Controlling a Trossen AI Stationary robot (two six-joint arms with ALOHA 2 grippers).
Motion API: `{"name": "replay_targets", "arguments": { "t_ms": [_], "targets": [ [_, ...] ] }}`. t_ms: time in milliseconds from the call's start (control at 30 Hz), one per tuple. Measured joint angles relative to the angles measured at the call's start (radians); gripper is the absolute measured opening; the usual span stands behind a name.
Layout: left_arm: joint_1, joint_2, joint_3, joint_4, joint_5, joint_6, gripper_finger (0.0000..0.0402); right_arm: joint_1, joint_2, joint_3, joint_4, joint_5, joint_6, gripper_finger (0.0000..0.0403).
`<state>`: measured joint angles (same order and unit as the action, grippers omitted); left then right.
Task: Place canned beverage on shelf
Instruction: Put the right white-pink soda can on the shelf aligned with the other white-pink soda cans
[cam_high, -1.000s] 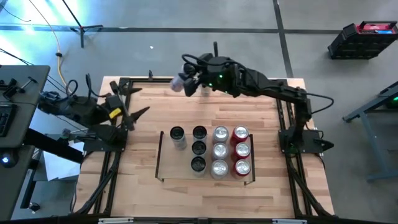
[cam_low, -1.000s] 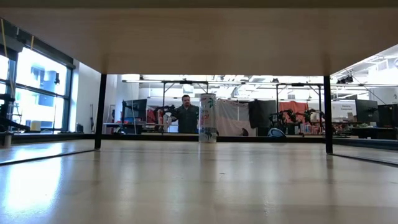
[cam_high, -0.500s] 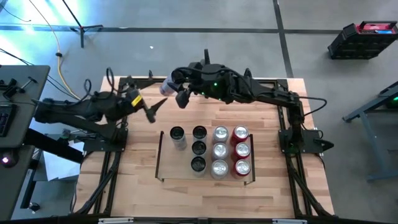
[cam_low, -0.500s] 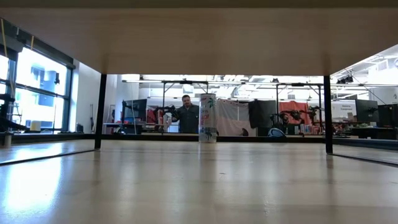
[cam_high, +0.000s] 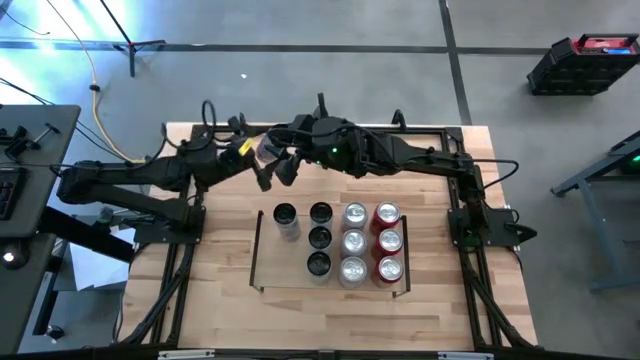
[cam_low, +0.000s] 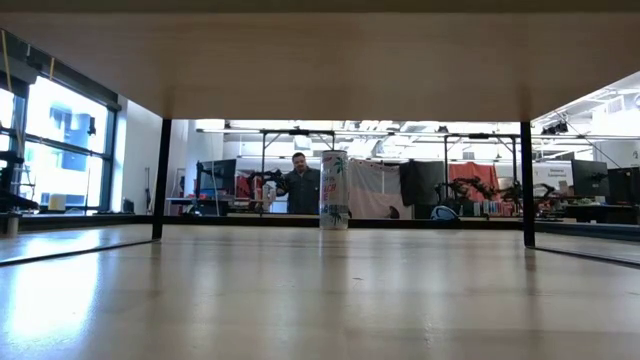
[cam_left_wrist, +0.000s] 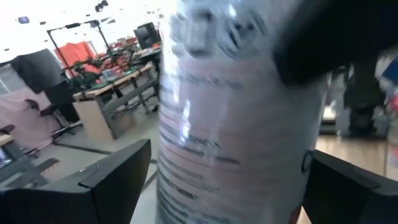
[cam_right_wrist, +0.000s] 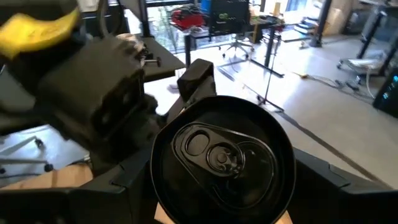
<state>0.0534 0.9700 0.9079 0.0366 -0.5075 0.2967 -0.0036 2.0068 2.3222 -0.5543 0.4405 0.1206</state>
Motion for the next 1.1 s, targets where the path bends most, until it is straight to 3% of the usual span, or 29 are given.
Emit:
{"name": "replay_targets", "arguments": {
  "t_ms": [200,567,800,1000,1100],
  "targets": [
    [-0.004,0.021,0.000,-0.007,-0.024,0.031,0.0335,-0.003,0.001,0.000,-0.019,0.057,0.063,0.0254],
    [-0.028,0.011,0.000,0.013,-0.015,0.029,0.0245,-0.003,0.000,0.000,-0.038,0.058,0.115,0.0257],
    [-0.030,-0.019,0.000,0.000,0.011,0.039,0.0241,-0.003,-0.003,0.000,-0.026,0.040,0.151,0.0293],
    [-0.042,-0.095,0.000,-0.080,0.002,0.034,0.0241,0.002,-0.075,-0.002,0.070,-0.092,0.069,0.0330],
    [-0.072,-0.137,0.001,-0.106,-0.010,0.031,0.0240,0.034,-0.132,0.002,0.112,-0.061,0.040,0.0333]
  ]
}}
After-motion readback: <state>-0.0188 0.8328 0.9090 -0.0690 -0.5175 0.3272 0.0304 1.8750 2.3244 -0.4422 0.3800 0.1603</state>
